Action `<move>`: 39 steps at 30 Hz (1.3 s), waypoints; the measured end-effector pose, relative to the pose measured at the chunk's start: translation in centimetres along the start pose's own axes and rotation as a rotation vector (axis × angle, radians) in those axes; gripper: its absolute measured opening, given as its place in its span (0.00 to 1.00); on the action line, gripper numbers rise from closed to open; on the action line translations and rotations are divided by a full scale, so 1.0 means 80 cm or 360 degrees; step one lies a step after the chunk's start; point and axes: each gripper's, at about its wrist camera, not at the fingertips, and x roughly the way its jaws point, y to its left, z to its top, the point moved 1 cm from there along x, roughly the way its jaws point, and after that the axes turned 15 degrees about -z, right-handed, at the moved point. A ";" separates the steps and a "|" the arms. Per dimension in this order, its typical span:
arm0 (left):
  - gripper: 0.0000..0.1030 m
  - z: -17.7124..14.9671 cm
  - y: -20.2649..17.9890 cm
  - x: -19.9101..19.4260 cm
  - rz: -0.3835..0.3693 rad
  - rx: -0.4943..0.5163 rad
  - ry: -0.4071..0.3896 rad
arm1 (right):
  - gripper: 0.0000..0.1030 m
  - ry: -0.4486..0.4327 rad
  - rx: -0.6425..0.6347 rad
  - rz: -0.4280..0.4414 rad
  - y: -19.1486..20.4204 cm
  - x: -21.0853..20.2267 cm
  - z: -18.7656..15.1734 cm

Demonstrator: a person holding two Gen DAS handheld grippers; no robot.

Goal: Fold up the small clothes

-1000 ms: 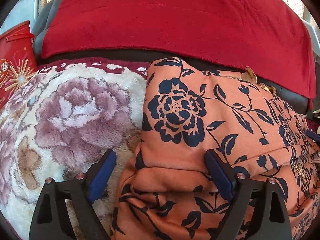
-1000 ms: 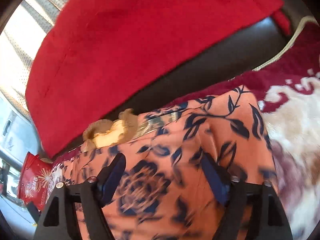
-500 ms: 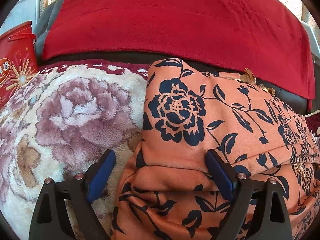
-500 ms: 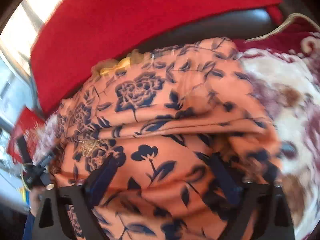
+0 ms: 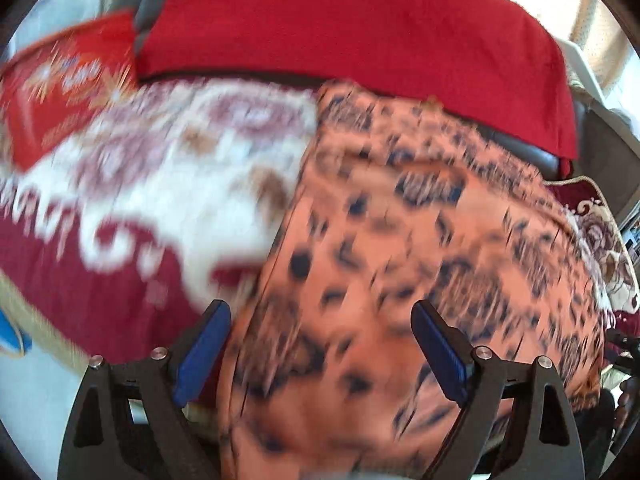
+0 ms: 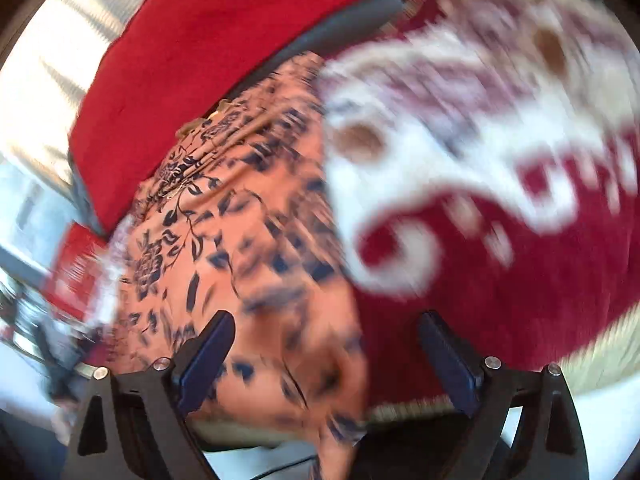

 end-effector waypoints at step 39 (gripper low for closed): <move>0.88 -0.066 0.052 -0.012 0.0059 -0.0071 0.0148 | 0.57 0.0327 -0.0332 -0.0008 0.030 0.044 -0.069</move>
